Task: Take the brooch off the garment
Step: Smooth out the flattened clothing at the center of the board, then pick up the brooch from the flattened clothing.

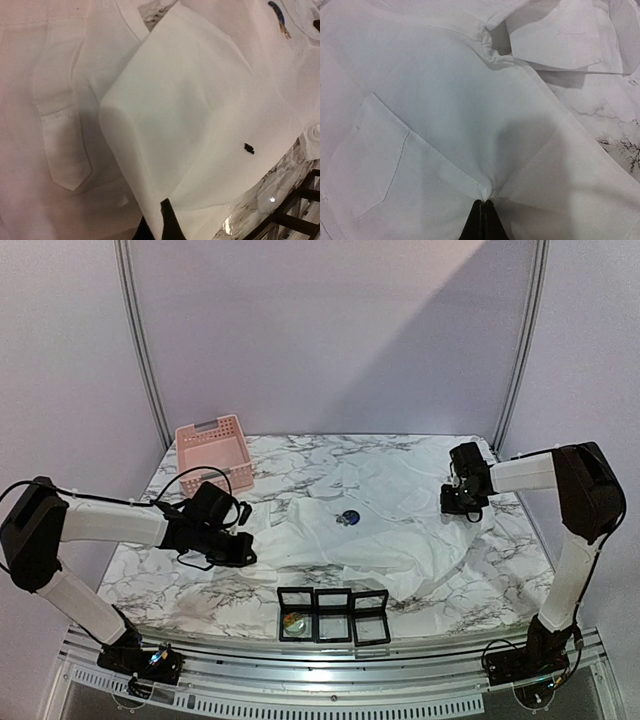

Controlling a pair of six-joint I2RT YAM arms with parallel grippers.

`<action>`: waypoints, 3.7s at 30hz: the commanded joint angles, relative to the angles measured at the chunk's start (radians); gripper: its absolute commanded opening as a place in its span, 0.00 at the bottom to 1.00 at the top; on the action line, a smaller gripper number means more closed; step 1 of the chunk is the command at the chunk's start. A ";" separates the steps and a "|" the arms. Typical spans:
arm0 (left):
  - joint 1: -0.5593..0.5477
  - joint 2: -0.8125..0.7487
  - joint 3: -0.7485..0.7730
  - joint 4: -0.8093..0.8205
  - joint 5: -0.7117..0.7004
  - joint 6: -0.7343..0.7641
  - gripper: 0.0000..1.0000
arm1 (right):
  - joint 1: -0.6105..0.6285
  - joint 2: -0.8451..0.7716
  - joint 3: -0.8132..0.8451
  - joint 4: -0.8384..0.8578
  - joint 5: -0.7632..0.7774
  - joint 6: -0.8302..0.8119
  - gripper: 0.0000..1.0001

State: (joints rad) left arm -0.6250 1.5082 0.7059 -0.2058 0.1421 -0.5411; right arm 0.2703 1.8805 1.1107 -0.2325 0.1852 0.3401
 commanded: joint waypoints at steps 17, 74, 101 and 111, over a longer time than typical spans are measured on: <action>0.008 -0.191 0.088 -0.224 -0.005 0.020 0.99 | 0.044 -0.166 0.047 -0.161 -0.003 -0.110 0.60; 0.154 -0.296 0.288 -0.073 -0.219 0.326 1.00 | 0.517 0.359 0.532 -0.247 -0.137 0.031 0.54; 0.154 -0.276 0.291 -0.083 -0.192 0.323 1.00 | 0.578 0.422 0.555 -0.292 -0.040 0.105 0.33; 0.082 -0.234 0.290 -0.073 -0.038 0.378 0.99 | 0.520 0.247 0.357 -0.016 -0.379 0.135 0.33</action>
State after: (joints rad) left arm -0.5011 1.2461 0.9920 -0.2676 0.0418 -0.2050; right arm 0.8177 2.1765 1.5600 -0.3367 0.0505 0.4355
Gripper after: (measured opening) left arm 0.995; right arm 0.391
